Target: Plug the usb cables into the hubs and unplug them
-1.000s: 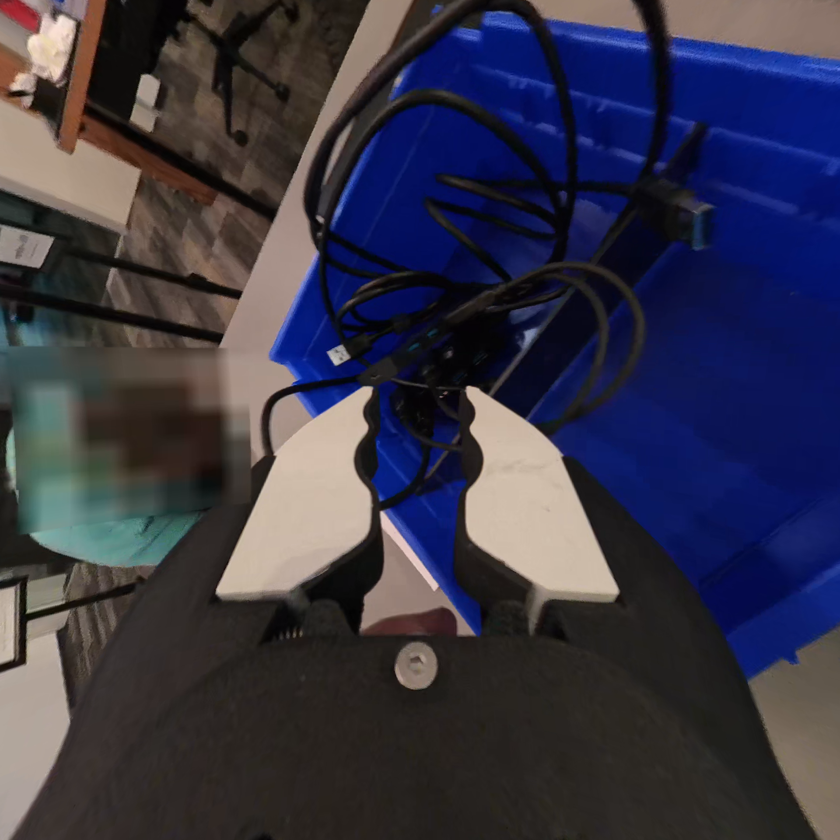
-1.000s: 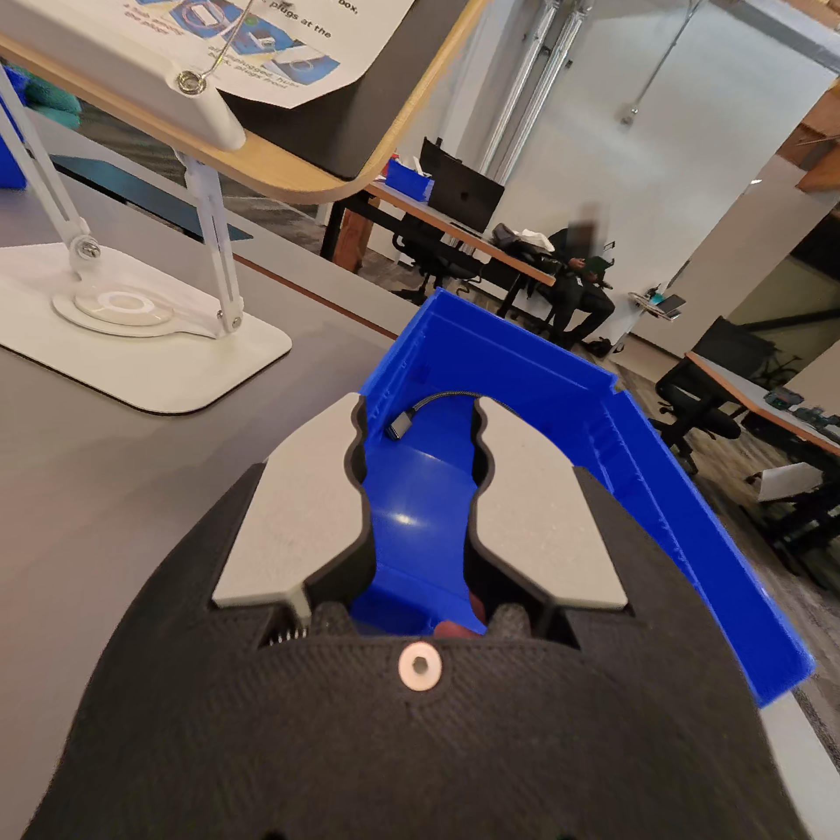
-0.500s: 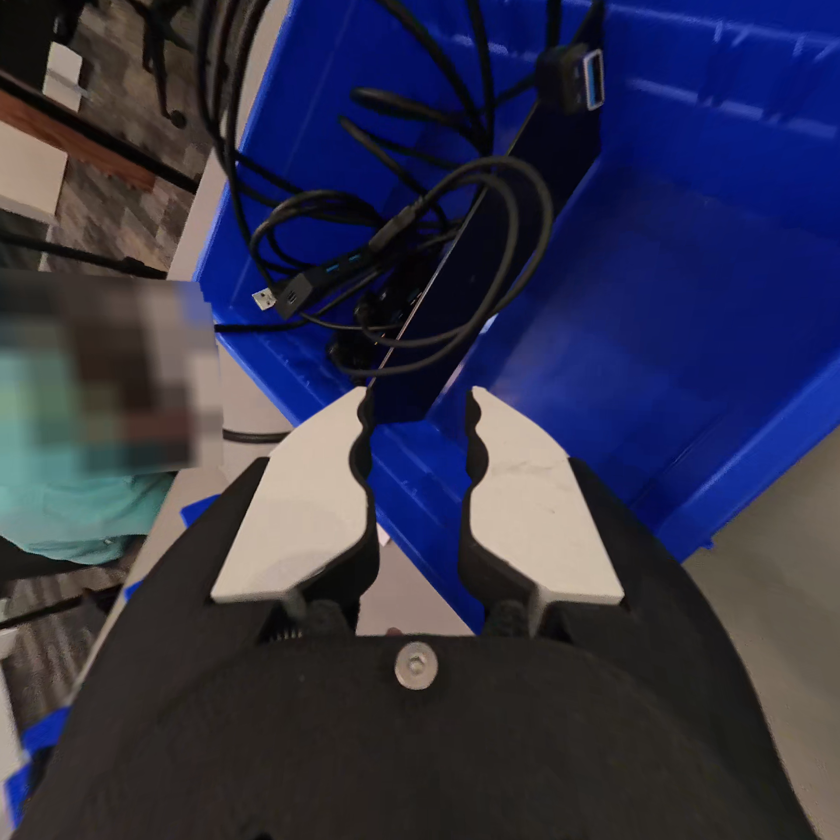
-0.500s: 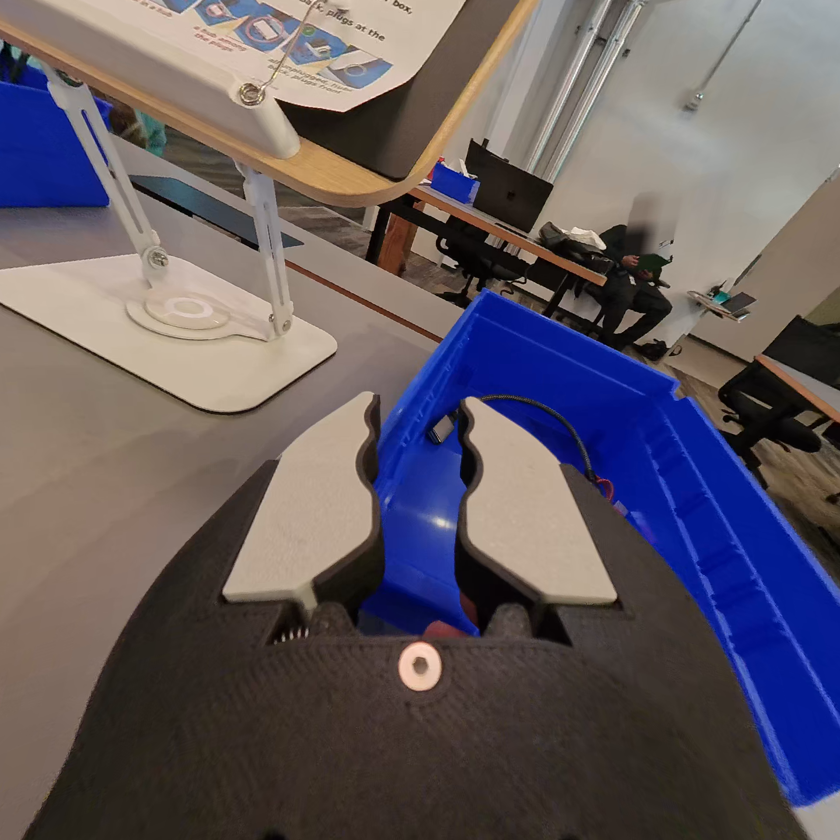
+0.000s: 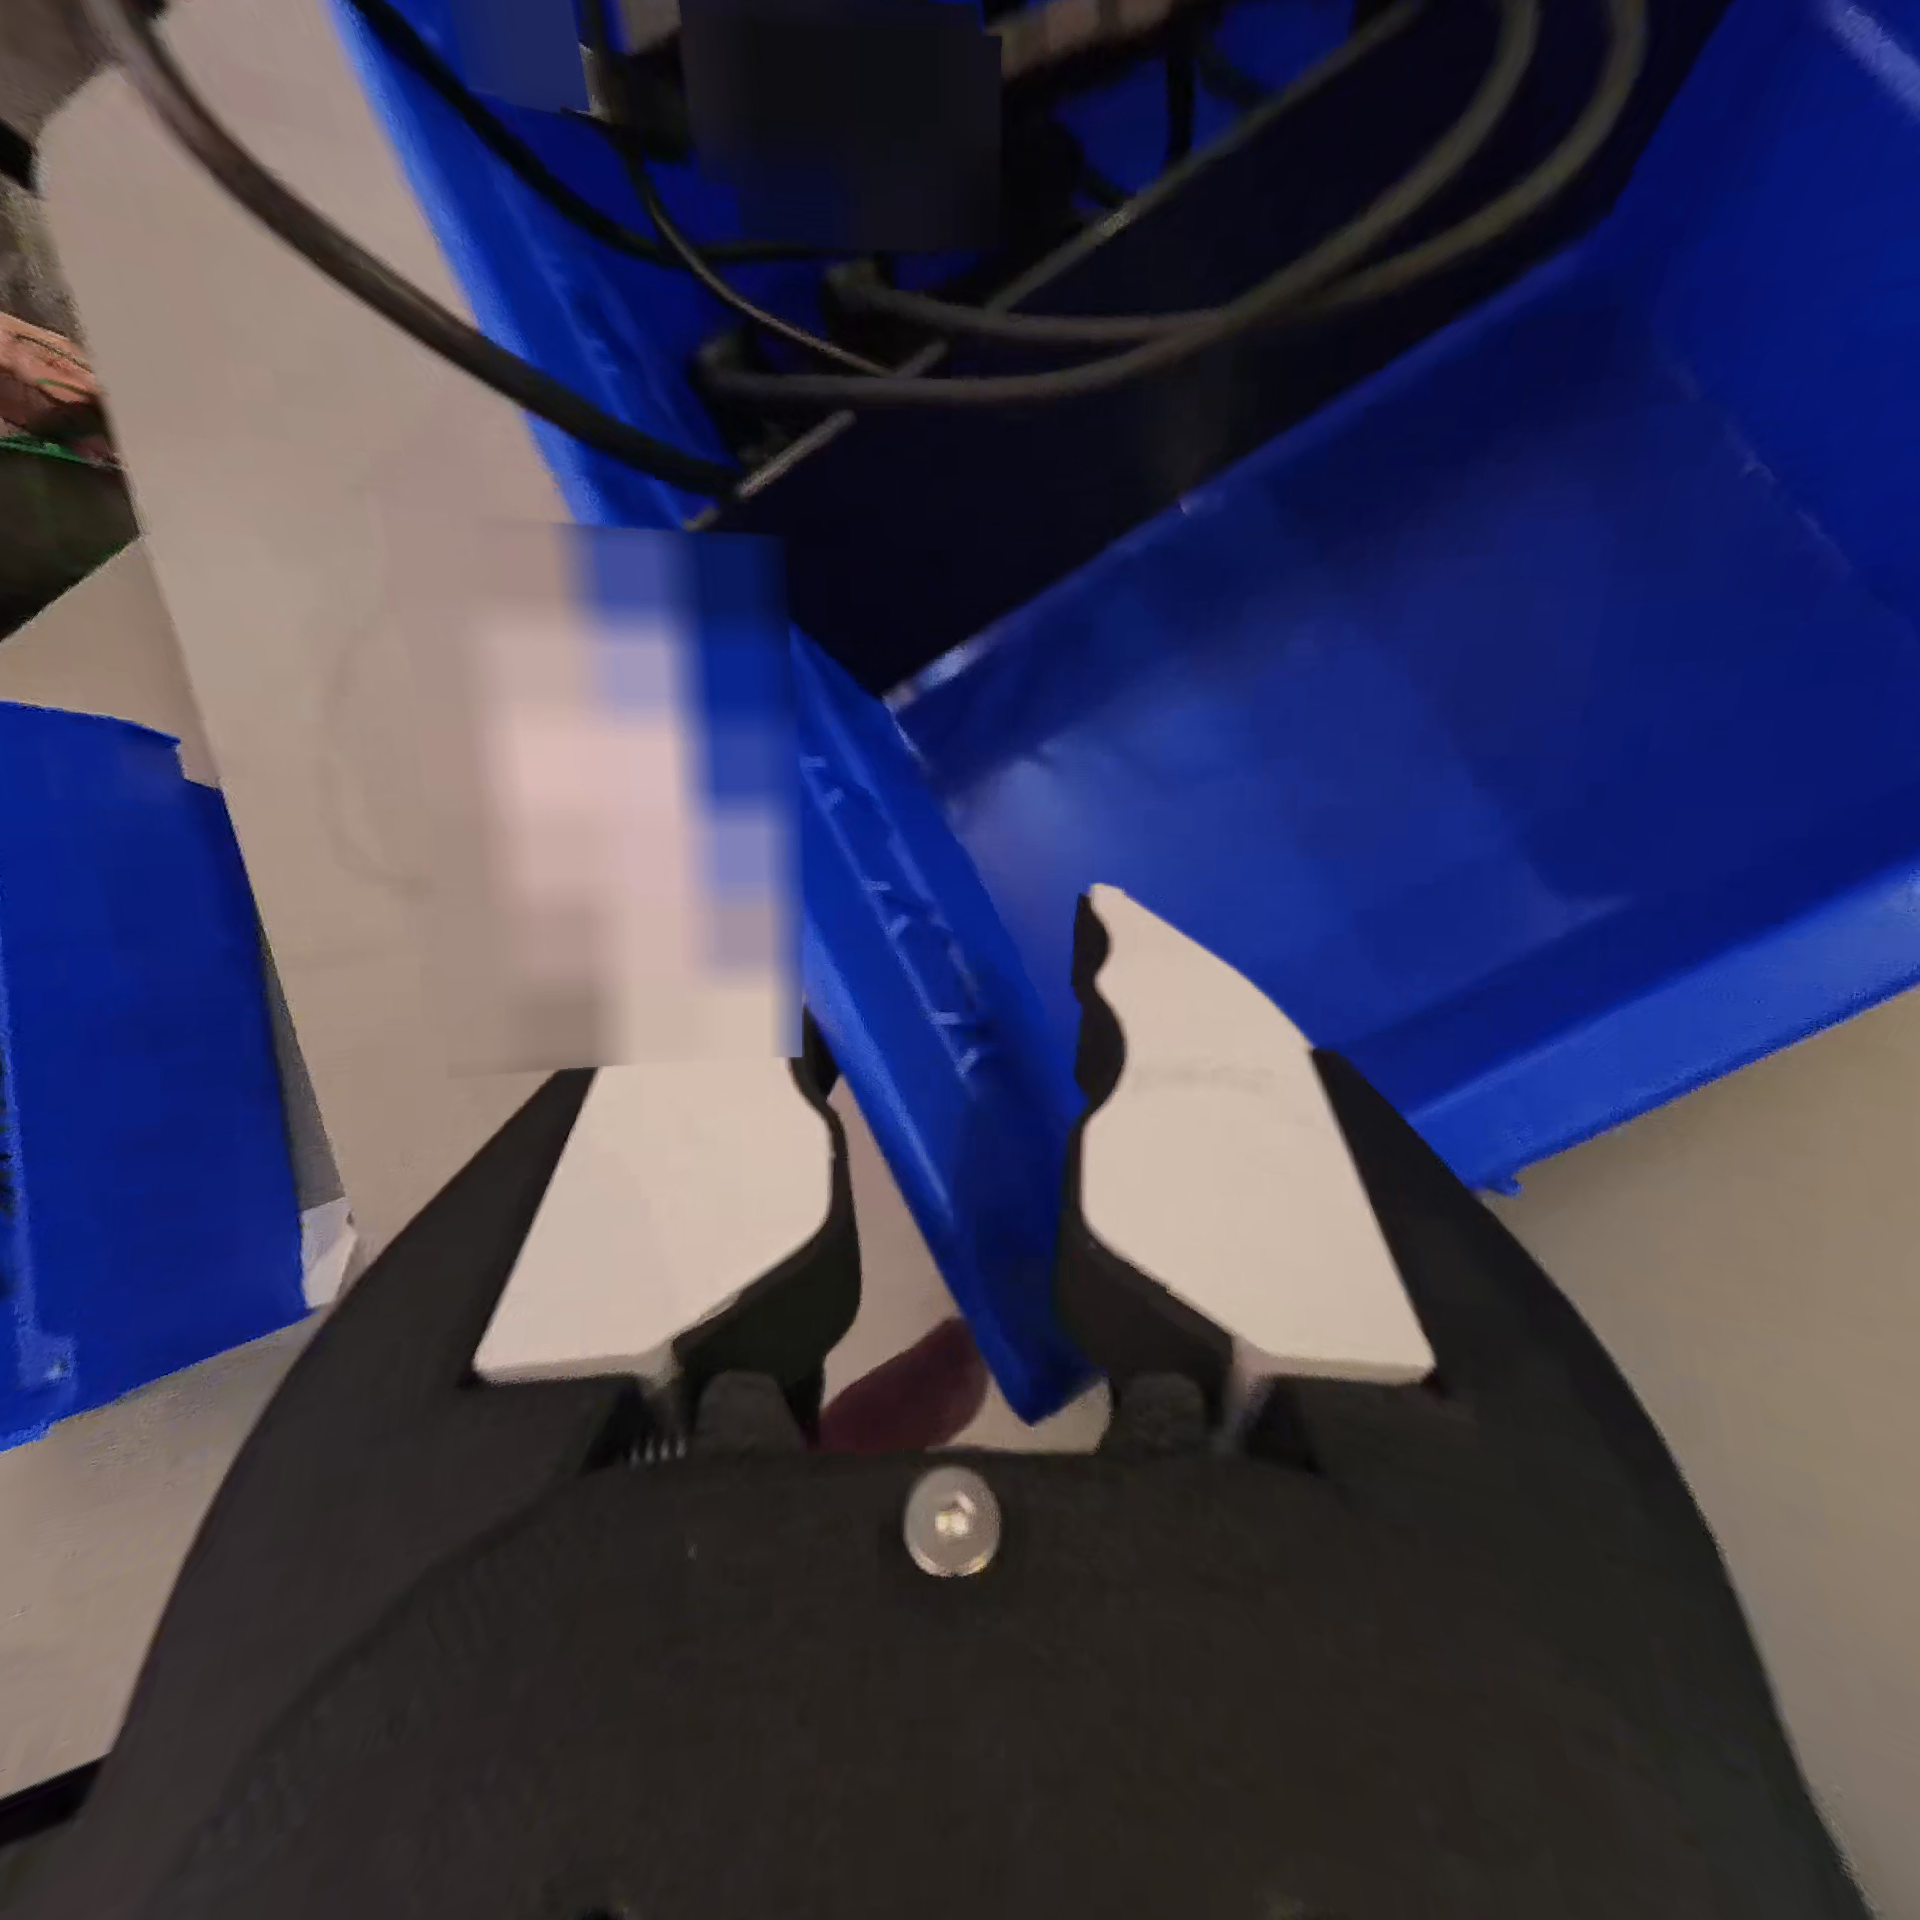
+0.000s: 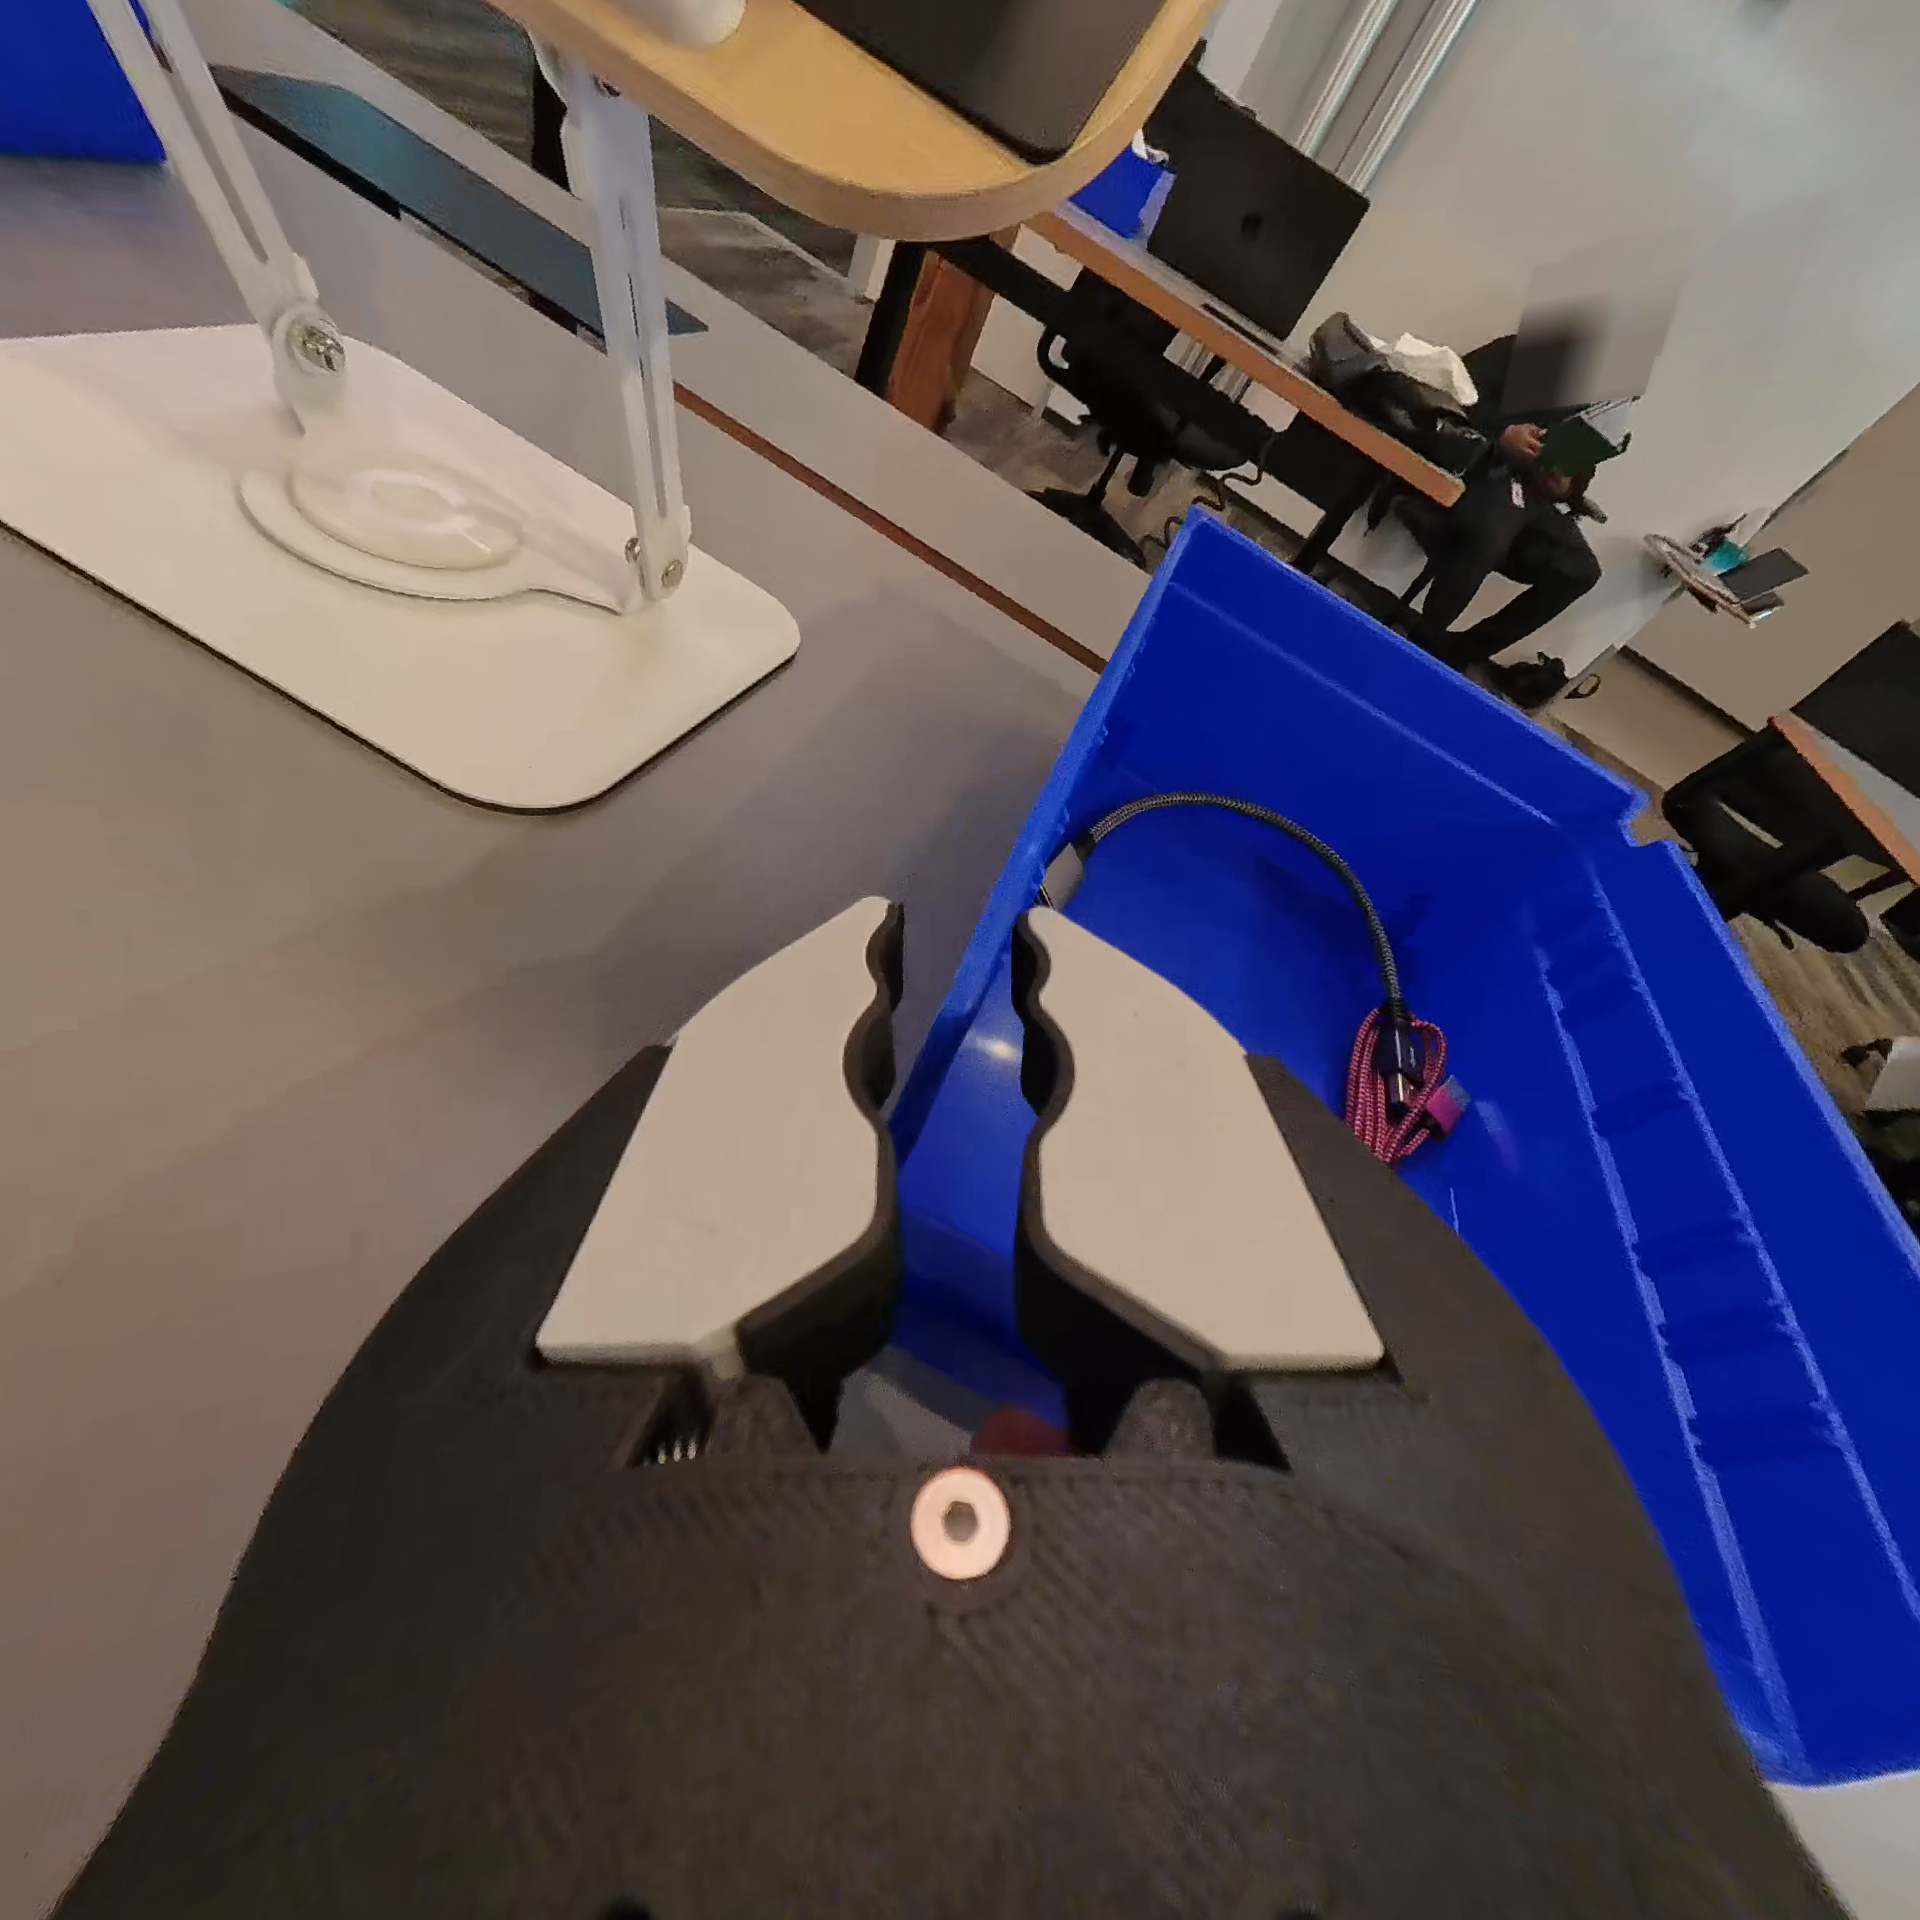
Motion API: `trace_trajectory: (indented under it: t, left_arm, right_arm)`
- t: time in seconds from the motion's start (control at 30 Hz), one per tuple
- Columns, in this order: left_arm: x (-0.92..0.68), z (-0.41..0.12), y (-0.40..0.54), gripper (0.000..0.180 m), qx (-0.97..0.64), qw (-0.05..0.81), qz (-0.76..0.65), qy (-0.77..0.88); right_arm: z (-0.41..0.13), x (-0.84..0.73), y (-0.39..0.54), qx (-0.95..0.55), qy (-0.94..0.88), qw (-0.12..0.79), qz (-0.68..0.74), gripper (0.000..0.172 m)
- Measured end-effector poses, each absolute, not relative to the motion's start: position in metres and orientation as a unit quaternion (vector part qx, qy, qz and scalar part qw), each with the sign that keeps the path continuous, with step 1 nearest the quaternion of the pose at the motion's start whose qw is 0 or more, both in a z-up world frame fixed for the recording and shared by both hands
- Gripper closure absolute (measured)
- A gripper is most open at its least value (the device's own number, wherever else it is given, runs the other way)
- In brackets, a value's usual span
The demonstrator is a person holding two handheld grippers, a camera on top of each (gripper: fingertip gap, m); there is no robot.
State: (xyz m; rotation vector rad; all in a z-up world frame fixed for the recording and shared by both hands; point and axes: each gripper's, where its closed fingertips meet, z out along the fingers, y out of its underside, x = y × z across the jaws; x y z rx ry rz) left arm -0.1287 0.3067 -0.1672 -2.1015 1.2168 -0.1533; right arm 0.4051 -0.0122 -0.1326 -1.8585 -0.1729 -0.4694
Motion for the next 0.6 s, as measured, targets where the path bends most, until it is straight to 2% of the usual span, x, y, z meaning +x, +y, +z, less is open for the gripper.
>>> trace_trajectory:
  t: [0.07, 0.33, 0.6]
  left_arm:
    - [-0.1275, -0.166, 0.3086, 0.15, -0.815, 0.364, -0.076, 0.445]
    - [-0.1316, -0.1636, 0.3159, 0.174, -0.83, 0.38, -0.109, 0.393]
    - [-0.13, -0.1637, 0.3095, 0.174, -0.829, 0.379, -0.118, 0.393]
  right_arm:
    - [-0.1326, 0.4051, -0.0123, -0.793, -0.071, 0.574, -0.191, 0.153]
    - [-0.1319, 0.4127, -0.017, -0.794, -0.057, 0.573, -0.194, 0.16]
    - [-0.1307, 0.4054, -0.0214, -0.795, -0.067, 0.578, -0.17, 0.161]
